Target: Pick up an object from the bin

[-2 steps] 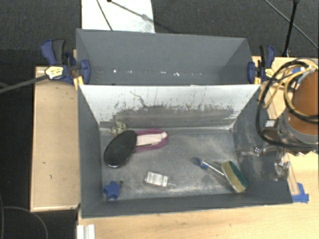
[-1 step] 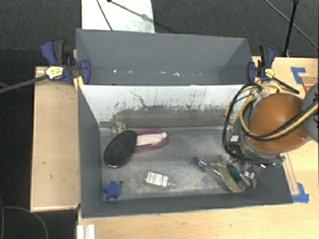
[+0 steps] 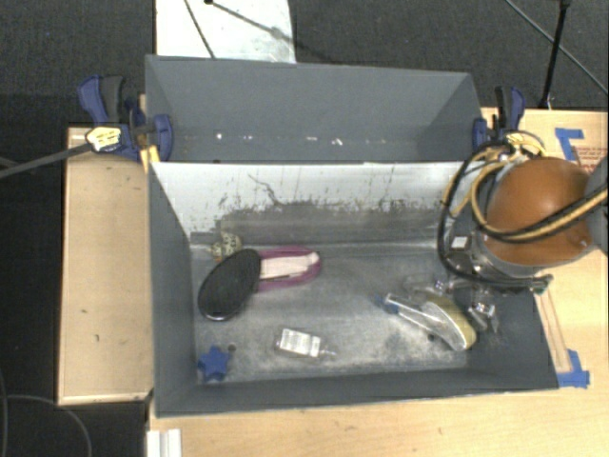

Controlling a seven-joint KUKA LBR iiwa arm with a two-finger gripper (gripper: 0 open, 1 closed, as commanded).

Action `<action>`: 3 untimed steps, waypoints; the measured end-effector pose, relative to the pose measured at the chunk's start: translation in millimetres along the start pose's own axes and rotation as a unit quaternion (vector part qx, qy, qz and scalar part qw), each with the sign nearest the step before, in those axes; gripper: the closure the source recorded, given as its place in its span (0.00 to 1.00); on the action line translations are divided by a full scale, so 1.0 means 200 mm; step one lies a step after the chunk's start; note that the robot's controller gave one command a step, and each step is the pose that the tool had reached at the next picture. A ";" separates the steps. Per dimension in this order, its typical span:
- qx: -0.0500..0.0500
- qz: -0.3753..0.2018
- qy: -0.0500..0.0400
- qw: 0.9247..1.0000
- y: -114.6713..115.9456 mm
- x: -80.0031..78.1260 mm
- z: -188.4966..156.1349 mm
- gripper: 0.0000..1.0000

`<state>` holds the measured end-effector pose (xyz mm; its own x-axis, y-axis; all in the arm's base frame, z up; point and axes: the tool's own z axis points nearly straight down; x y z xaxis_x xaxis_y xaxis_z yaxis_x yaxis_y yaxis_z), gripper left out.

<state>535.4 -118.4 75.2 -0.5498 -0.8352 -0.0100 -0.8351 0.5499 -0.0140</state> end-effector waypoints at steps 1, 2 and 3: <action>-0.001 -0.001 0.001 1.000 0.01 0.00 0.00 1.00; -0.005 -0.001 0.002 1.000 0.03 0.00 0.01 0.00; -0.006 0.000 0.003 1.000 0.02 0.00 0.01 1.00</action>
Offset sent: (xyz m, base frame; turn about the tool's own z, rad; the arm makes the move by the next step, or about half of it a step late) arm 0.0000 0.0000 0.0000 0.0000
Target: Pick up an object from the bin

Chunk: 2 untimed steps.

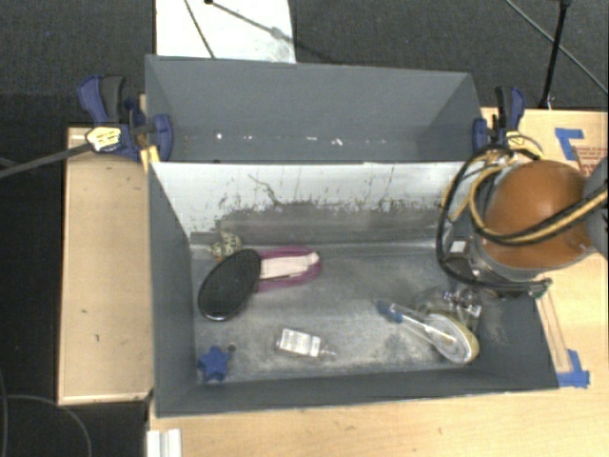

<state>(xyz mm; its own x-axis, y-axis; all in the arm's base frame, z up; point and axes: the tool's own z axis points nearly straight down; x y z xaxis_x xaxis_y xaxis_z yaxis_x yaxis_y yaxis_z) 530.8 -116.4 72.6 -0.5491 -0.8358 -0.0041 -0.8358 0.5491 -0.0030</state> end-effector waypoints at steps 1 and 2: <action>-0.001 0.000 0.000 1.000 0.00 0.00 0.00 0.00; 0.004 -0.006 -0.004 1.000 0.28 -0.10 0.00 0.00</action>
Offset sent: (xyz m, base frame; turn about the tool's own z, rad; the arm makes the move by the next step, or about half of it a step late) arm 0.0000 0.0000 0.0000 0.0000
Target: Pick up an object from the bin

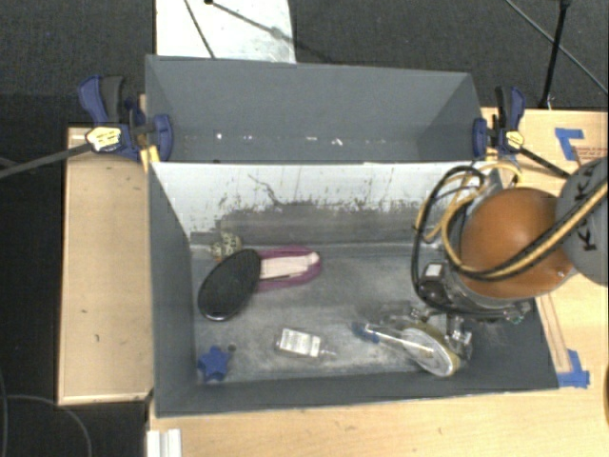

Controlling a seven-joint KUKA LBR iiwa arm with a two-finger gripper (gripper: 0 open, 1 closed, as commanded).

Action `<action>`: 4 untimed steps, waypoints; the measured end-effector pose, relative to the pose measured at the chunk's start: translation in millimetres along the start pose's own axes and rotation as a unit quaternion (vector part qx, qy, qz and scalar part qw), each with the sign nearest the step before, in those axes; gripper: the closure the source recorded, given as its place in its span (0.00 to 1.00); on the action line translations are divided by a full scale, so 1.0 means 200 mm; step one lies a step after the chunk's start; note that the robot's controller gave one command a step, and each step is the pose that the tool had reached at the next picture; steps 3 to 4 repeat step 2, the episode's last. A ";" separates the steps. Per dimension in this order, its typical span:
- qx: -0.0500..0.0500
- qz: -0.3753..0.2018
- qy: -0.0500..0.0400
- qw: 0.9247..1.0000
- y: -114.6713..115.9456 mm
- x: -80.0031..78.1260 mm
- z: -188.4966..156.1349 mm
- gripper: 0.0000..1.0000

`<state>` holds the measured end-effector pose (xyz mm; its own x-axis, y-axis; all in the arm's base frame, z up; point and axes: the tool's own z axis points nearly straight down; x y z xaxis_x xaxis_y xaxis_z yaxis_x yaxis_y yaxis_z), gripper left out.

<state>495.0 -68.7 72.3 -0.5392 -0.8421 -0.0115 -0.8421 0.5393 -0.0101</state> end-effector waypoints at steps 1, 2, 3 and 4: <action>-0.001 0.001 0.002 1.000 -0.01 0.02 0.00 1.00; -0.001 0.014 0.003 1.000 0.00 -0.04 -0.69 1.00; -0.001 0.014 0.003 1.000 0.00 -0.04 -0.69 1.00; -0.001 0.014 0.003 1.000 0.00 -0.04 -0.69 1.00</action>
Offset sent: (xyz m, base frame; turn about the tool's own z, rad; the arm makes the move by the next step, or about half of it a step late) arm 0.0000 0.0000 0.0000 0.0000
